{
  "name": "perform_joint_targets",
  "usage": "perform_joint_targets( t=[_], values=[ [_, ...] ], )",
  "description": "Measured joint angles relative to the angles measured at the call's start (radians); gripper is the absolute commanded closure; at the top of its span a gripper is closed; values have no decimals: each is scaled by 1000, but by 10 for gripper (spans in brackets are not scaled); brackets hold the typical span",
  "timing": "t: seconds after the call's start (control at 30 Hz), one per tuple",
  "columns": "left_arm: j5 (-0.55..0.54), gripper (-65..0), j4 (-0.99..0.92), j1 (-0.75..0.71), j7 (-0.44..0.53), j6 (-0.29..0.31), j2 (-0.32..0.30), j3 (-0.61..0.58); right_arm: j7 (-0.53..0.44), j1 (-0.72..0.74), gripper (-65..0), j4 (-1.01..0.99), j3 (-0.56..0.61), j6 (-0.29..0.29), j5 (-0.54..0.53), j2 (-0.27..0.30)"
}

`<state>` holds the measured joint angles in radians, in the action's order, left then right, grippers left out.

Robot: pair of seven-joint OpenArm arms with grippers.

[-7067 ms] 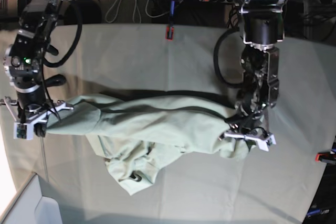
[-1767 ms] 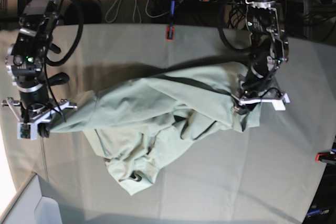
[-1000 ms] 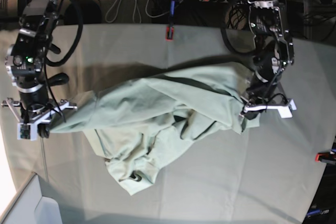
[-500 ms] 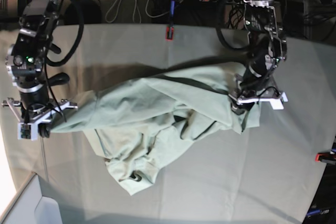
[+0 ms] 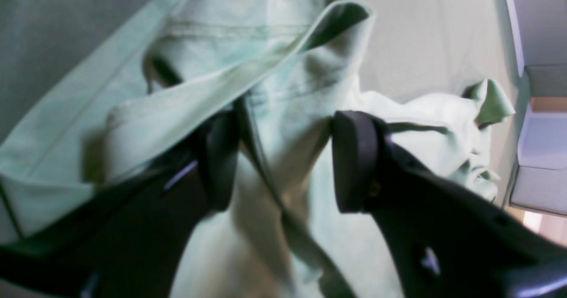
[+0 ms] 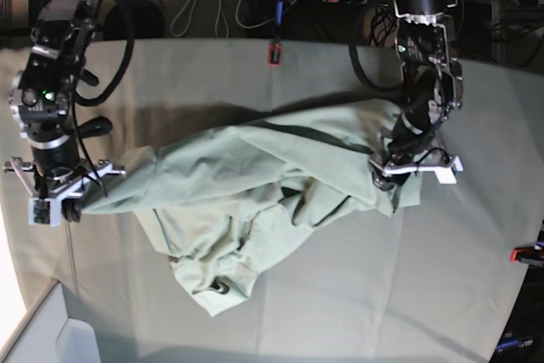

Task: Layout the t-shirt on the table in an organized manner, then fold the t-shirt properly
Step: 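Pull the shirt edge with the left gripper away from the right gripper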

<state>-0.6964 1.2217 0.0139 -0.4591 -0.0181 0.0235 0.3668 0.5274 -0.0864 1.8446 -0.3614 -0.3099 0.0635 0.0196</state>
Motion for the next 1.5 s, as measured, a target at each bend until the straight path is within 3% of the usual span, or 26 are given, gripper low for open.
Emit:
perform_joint_targets(
  t=[0.07,0.13,0.3,0.5,0.83,1.0,1.1,1.13,1.5],
  values=[
    [0,-325,-6,15,0,0,2,0,0,-1,0,0,0,0,0,0],
    [0,-279,-5,23,1,0,3,0,0,0,0,0,0,0,0,0],
    [1,0,-6,26,-1,-1,2,1,0,0,0,0,0,0,0,0],
    [3,0,26,18,-8,0,2,1,0,-1,0,0,0,0,0,0],
    [-2,-1,531,-281,-9,0,4,0,-3,-37,0,3,-13,0,-9,65],
    [-3,-1,678,-428,-8,1,-24,3,-1,-89,0,5,-20,-3,-5,69],
    [-5,-1,696,-476,-7,9,-23,19,-6,-101,0,7,-21,-104,2,79],
    [-5,-1,696,-494,-8,8,-18,33,-7,-108,0,8,-21,-114,3,79],
    [-5,-1,696,-588,-8,8,10,133,-7,-138,0,8,-56,-120,-2,95]
  ],
)
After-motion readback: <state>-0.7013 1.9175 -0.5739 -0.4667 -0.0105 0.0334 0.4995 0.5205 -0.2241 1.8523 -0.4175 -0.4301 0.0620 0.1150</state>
